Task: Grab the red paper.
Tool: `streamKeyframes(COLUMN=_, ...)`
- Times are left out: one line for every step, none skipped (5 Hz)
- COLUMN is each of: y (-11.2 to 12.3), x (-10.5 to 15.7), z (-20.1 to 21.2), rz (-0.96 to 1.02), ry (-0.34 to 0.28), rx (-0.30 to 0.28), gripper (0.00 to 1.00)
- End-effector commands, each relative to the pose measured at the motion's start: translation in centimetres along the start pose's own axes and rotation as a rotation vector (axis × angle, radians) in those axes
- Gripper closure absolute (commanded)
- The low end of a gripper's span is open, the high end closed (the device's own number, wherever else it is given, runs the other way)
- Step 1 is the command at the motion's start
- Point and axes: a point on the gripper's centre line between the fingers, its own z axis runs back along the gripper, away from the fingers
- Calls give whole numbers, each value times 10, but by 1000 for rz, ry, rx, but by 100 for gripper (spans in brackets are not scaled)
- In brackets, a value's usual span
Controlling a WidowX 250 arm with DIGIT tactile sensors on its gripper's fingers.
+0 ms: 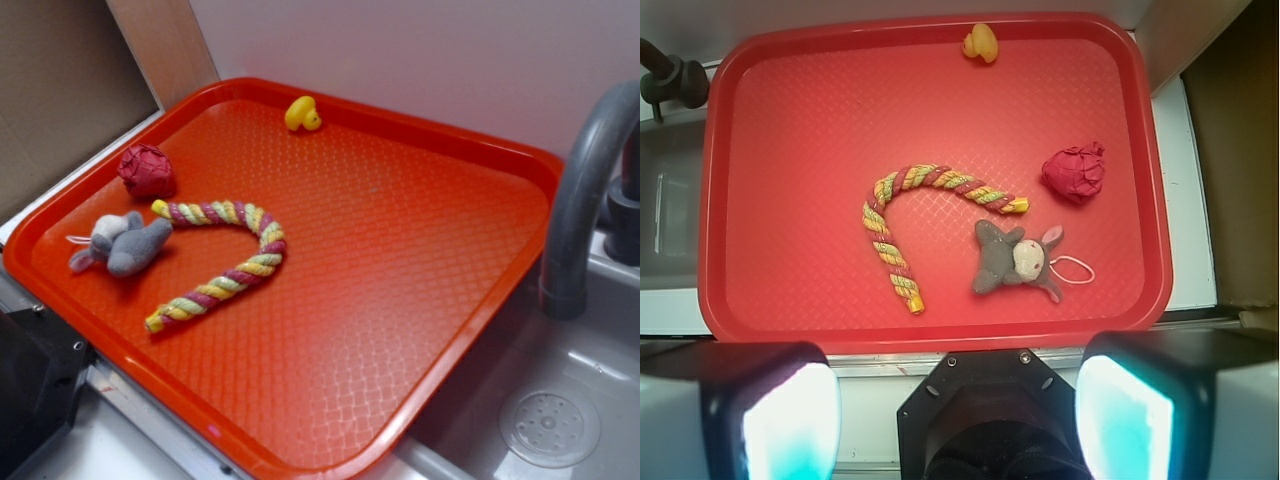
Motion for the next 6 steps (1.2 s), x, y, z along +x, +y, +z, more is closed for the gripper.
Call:
streamKeyframes(y=0, x=0, z=0, rz=0, ry=0, rx=0, gripper=0)
streamKeyframes(y=16, x=27, z=-26, rz=228, ry=34, rx=-15, gripper=0)
streamKeyframes(y=39, x=52, z=-53, rz=428, ry=65, rx=-35, gripper=0)
streamKeyframes(y=68, x=77, z=-79, rz=622, ry=81, rx=-12, gripper=0)
streamKeyframes(y=92, x=93, z=-102, rz=706, ry=77, rx=38, gripper=0)
streamKeyframes(y=110, x=97, z=-131, rz=728, ry=79, rx=136, gripper=0)
